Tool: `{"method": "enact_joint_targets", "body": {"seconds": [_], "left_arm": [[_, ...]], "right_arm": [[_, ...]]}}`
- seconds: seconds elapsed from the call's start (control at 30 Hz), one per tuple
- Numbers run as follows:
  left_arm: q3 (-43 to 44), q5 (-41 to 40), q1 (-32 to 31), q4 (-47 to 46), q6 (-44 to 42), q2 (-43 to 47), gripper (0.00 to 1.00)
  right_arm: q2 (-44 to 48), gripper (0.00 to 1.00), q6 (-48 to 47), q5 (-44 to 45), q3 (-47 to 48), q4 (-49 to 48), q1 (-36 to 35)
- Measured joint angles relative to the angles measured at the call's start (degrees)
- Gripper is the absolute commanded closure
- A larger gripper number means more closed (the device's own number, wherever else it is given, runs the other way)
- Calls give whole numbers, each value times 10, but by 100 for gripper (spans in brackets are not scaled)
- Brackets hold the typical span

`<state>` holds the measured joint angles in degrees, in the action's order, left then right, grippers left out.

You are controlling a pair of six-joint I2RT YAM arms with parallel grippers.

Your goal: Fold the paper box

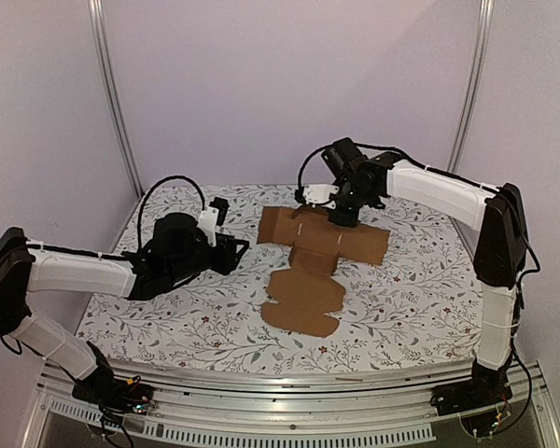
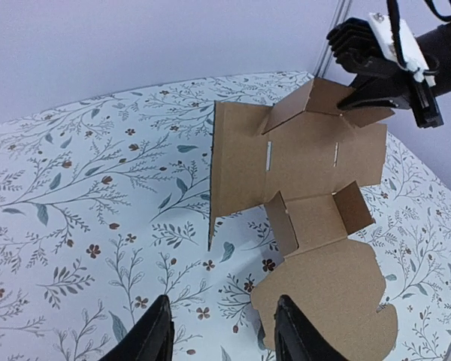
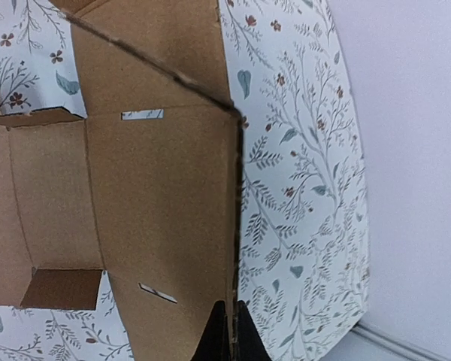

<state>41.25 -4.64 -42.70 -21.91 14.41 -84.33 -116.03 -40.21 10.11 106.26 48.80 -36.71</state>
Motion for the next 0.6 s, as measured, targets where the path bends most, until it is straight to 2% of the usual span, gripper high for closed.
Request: {"method": "enact_joint_targets", "body": {"seconds": [0.13, 0.27, 0.4, 0.6], "left_arm": [[-87, -50, 5, -61, 39, 31, 48], [-141, -90, 15, -81, 74, 23, 45], [-162, -113, 31, -105, 101, 1, 45], [-160, -108, 41, -139, 117, -49, 45]], "right_arm": [[2, 100, -93, 109, -43, -133, -73], [3, 100, -164, 179, -126, -264, -113], [13, 100, -219, 230, -246, -410, -143], [32, 100, -263, 283, -374, -600, -183]]}}
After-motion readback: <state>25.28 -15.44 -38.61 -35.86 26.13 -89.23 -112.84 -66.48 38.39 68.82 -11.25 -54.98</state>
